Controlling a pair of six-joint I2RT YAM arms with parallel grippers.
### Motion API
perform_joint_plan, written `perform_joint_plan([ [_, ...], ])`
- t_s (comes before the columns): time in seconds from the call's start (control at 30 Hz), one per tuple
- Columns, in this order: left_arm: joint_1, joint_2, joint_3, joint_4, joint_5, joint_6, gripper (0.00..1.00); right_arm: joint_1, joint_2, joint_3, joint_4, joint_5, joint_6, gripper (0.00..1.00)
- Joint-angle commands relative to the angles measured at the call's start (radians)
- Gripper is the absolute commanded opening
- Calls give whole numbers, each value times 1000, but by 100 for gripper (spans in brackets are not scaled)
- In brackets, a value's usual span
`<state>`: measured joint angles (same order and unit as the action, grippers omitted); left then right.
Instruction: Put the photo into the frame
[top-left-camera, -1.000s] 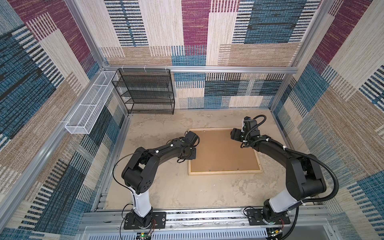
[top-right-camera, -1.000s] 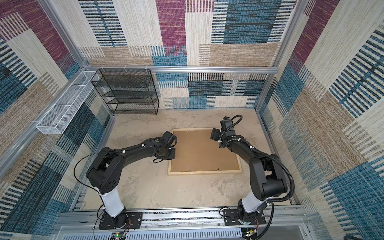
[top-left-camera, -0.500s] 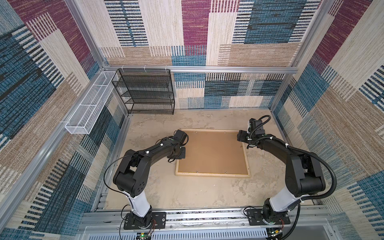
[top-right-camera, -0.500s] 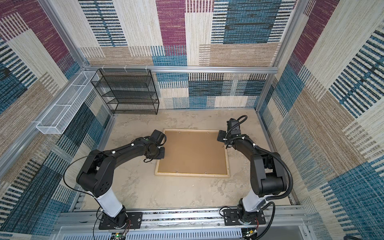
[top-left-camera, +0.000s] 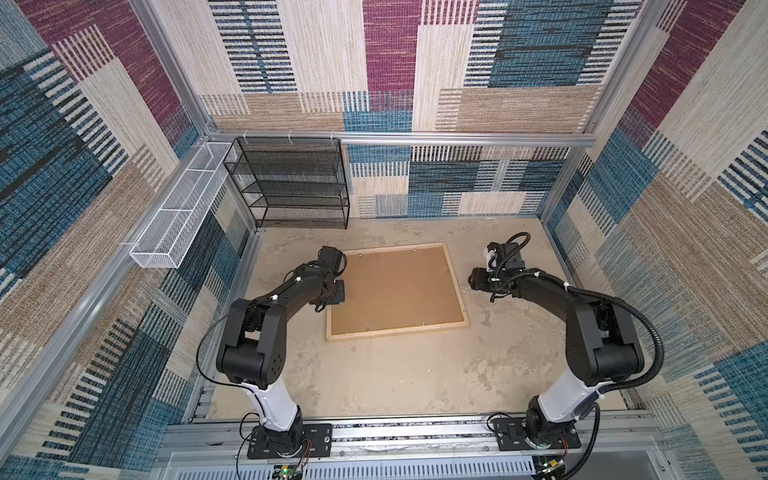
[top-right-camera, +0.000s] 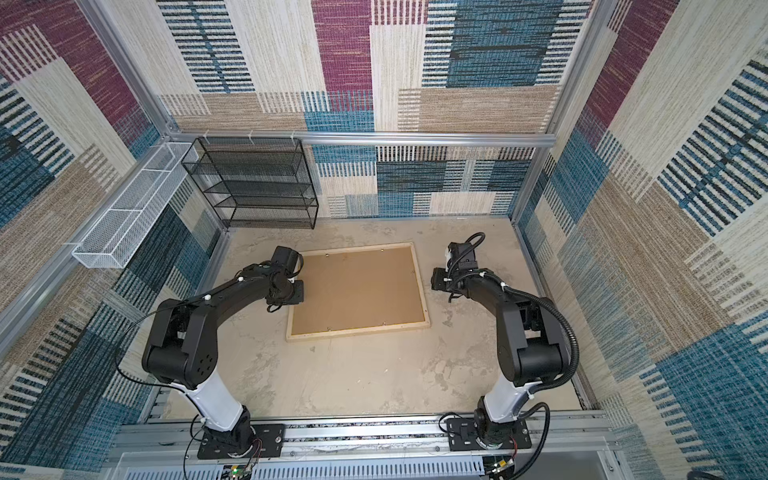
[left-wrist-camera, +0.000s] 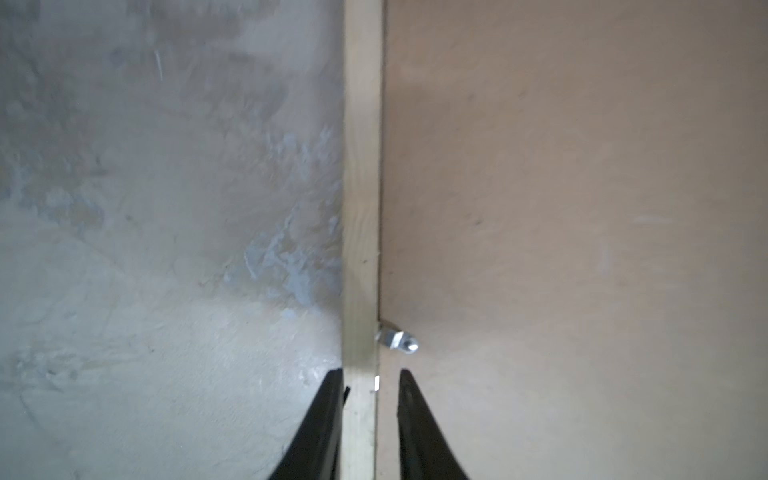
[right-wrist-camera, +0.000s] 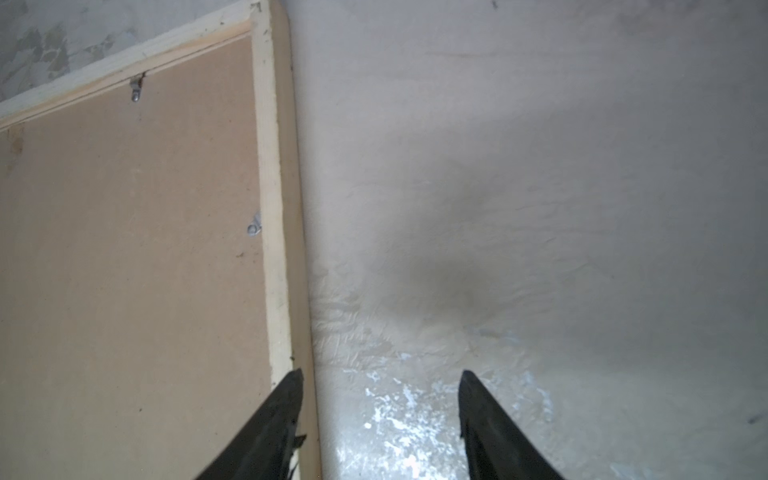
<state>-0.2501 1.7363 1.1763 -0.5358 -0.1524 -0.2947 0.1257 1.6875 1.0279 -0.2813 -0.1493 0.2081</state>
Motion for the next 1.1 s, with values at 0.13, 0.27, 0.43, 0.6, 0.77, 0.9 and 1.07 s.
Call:
perform_joint_plan([
  [0.13,0,-69,21,-3,73,23,33,77,77,68,-5,3,-26,55],
  [0.27,-9,-124,-3,-2,106,9,34,111,124,106,-19,29,-28,51],
  [0.43,-58,-210,-48,21,105,2,35,139,157,139,-40,62,-30,47],
  [0.6,-113,-263,-83,48,82,4,36,158,179,157,-60,97,-31,41],
  [0.77,-198,-276,-90,54,4,22,36,166,193,170,-88,138,-28,36],
  [0.9,-282,-283,-101,70,-88,42,37,167,193,172,-103,161,-22,30],
  [1.07,-339,-301,-131,109,-107,49,37,170,196,169,-116,182,-26,23],
])
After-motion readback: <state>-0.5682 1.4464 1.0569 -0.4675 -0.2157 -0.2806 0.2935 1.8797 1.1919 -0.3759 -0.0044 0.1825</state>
